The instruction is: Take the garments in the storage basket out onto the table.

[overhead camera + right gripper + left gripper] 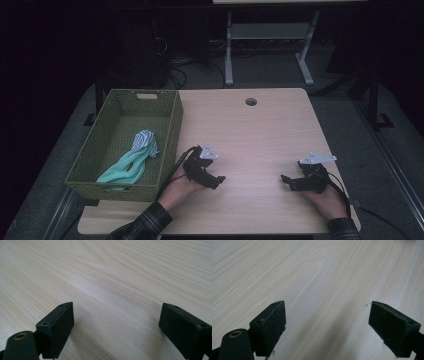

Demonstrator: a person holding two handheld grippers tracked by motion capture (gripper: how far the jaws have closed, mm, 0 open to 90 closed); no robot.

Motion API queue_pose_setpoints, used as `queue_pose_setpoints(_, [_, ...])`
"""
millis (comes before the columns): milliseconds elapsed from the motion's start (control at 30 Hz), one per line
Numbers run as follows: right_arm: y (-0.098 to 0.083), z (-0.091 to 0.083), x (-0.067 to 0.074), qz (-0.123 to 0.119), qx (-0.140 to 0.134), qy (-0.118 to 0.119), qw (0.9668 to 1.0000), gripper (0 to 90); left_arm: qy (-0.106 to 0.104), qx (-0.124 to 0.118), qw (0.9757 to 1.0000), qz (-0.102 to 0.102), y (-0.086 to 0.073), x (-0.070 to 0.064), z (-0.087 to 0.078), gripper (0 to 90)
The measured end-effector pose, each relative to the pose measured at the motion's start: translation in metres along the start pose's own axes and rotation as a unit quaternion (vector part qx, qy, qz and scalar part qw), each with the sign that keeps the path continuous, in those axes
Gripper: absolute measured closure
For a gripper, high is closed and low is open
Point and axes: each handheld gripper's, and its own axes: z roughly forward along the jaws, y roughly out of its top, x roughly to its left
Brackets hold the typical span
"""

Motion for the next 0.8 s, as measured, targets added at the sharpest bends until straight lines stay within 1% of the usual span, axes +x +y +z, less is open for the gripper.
queue_pose_setpoints(200, [0.000, 0.000, 0.000, 0.000, 0.000, 0.000, 1.0000, 12.3, 0.001, 0.001, 1.0000, 0.000, 0.002, 0.001, -0.004, 13.6])
queue_pose_setpoints(400, [0.000, 0.000, 0.000, -0.001, 0.000, 0.000, 1.0000, 12.3, -0.001, -0.002, 1.0000, -0.005, 0.005, 0.003, -0.009, 13.7])
queue_pose_setpoints(500, [0.000, 0.000, 0.000, -0.001, 0.000, 0.000, 1.0000, 12.3, -0.001, -0.002, 1.0000, -0.001, 0.006, 0.004, -0.012, 13.7])
queue_pose_setpoints(800, [0.000, 0.000, 0.000, -0.001, 0.000, 0.000, 1.0000, 12.3, 0.002, -0.004, 1.0000, -0.001, 0.011, 0.005, -0.018, 13.7])
